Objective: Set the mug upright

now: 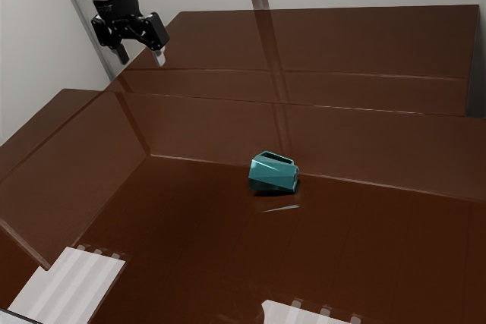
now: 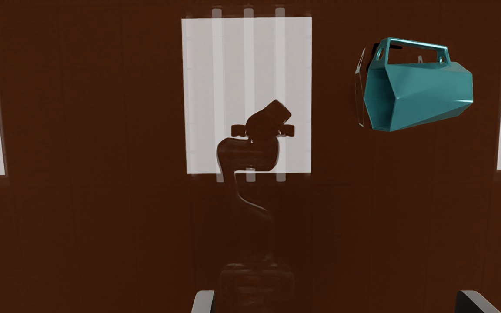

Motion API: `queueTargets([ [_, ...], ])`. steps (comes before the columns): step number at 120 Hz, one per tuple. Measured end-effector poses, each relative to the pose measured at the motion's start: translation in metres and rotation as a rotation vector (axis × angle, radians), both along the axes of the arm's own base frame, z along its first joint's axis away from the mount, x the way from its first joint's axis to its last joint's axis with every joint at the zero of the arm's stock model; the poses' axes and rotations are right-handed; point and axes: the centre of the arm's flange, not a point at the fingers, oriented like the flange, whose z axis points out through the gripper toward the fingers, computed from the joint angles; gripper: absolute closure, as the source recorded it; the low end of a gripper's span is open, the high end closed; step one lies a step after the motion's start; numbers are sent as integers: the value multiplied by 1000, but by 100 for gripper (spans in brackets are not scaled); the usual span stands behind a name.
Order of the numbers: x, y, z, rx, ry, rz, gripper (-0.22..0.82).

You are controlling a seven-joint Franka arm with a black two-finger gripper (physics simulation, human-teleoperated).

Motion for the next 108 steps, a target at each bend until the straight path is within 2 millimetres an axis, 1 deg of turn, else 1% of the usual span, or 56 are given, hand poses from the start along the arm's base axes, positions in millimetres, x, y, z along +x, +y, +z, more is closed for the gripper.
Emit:
queueTargets([
  [15, 0, 1, -3, -1, 7, 1, 0],
  [21, 1, 1, -13, -12, 26, 2, 0],
  [25, 2, -1, -28, -35, 51, 3, 0],
  [29, 3, -3, -47, -72, 81, 5, 0],
  [33, 4, -5, -71, -119, 116, 10, 0],
  [43, 1, -9, -139, -264, 198, 37, 0],
  [50, -3, -8, -177, -374, 224, 68, 0],
  [54, -6, -6, -194, -439, 227, 88, 0],
  [58, -7, -3, -207, -500, 224, 108, 0],
  [69, -10, 10, -234, -649, 191, 160, 0],
  [76, -5, 22, -254, -731, 160, 200, 0],
  [86, 6, 36, -274, -802, 101, 233, 0],
  [93, 13, 35, -287, -832, 71, 234, 0],
  [108, 24, 21, -313, -874, 17, 226, 0],
])
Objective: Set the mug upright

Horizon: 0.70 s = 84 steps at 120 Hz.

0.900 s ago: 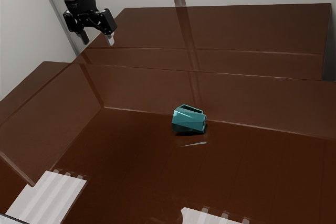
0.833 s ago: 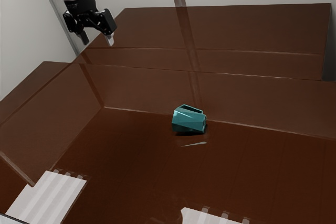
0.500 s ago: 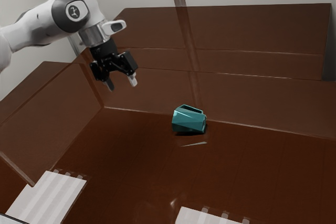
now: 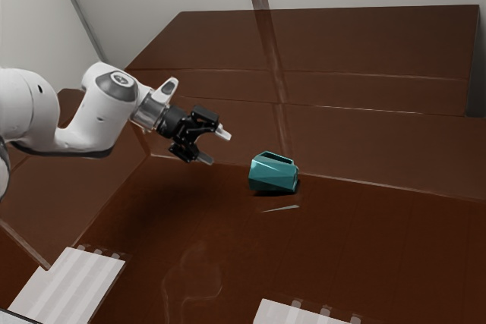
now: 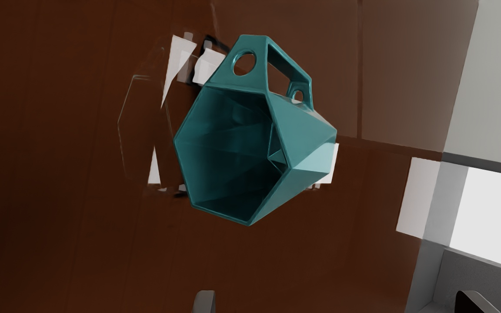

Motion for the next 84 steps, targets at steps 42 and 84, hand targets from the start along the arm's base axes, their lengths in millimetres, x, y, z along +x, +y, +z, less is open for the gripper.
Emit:
queueTargets([
  [42, 18, -35, -70, -119, -69, 131, 0],
  [84, 19, -65, -85, -185, -119, 144, 0],
])
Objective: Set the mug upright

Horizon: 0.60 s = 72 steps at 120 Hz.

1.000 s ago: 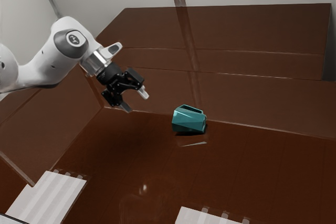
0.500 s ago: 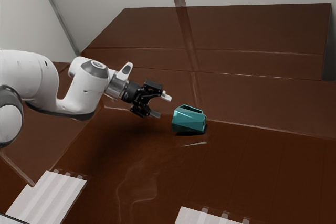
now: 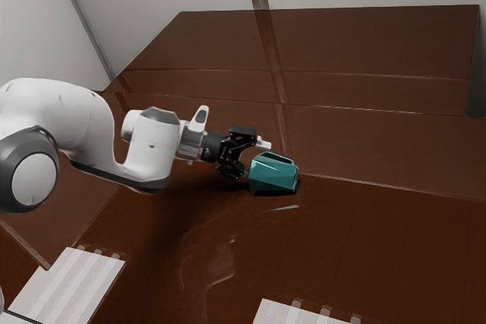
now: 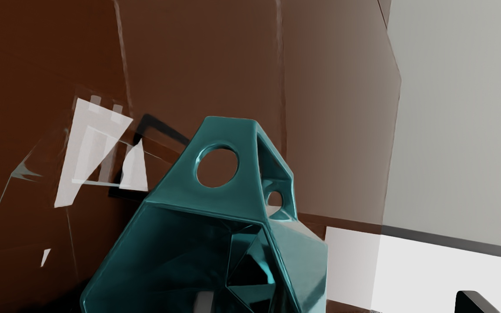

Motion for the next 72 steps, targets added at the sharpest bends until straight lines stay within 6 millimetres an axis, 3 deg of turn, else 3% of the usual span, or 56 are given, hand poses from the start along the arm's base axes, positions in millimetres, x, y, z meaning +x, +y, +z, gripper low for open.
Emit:
queueTargets([
  [21, -1, -14, 0, -13, -25, -11, 1],
  [48, 0, -18, 3, -12, -53, -18, 50],
  [72, -1, -21, 2, -6, -67, -29, 70],
])
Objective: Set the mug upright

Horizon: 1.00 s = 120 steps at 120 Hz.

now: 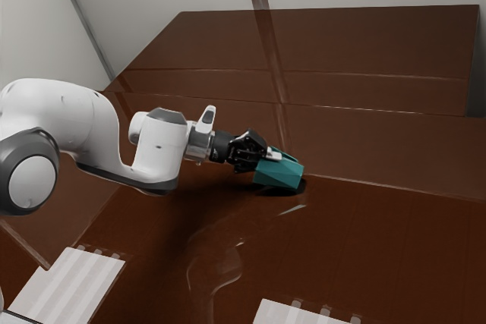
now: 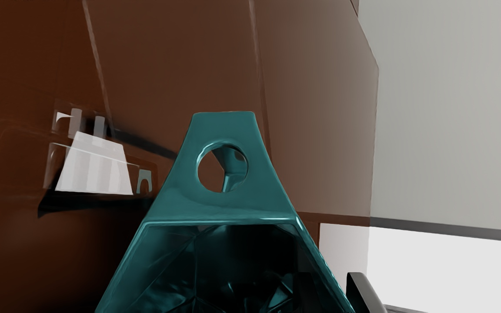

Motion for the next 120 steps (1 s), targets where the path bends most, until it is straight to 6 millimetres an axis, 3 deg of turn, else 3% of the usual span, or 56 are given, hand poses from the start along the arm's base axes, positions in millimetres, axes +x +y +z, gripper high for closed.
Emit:
queueTargets([
  [25, -1, -5, 0, 13, -10, -19, 75],
  [37, 5, -9, 11, 50, -42, -52, 76],
  [57, 28, -2, 63, 264, -152, -217, 77],
  [76, 57, 5, 149, 677, -243, -496, 78],
  [81, 59, 5, 163, 792, -227, -562, 78],
  [90, 57, 6, 162, 949, -147, -634, 78],
  [99, 56, 11, 147, 1058, -57, -655, 78],
  [120, 52, 18, 117, 1157, 92, -589, 78],
])
